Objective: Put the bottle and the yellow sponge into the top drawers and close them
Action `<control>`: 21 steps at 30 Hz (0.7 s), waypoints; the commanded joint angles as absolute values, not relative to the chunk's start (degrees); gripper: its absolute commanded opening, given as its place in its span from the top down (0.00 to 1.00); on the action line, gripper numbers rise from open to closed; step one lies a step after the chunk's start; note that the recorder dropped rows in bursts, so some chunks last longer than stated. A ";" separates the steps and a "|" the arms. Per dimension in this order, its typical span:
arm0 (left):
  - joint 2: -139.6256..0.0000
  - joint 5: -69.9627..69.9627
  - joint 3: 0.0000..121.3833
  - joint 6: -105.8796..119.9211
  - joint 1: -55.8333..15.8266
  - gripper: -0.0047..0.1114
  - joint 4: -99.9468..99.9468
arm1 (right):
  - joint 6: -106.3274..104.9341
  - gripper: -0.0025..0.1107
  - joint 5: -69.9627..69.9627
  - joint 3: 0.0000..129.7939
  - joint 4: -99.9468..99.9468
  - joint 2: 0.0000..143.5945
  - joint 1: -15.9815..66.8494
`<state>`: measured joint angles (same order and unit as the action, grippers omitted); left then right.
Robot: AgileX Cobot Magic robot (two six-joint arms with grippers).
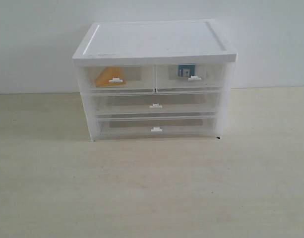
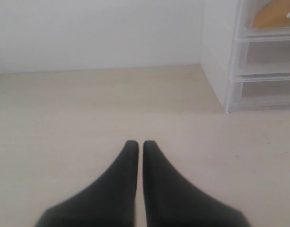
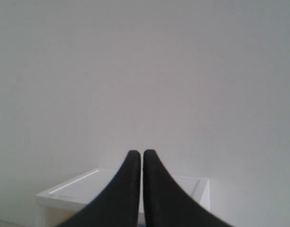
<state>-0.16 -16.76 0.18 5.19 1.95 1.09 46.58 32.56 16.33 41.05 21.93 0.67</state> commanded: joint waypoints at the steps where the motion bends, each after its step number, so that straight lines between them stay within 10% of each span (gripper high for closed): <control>1: 0.00 -16.82 0.00 5.53 2.17 0.93 1.68 | 46.36 0.98 32.65 15.99 40.90 21.86 0.52; 21: 0.00 -16.82 0.00 5.53 2.17 0.93 1.68 | 45.88 0.98 36.69 15.99 39.25 21.86 0.52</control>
<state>-0.16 -16.76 0.18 5.19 1.95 1.20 46.58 33.06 16.33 40.78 21.93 0.67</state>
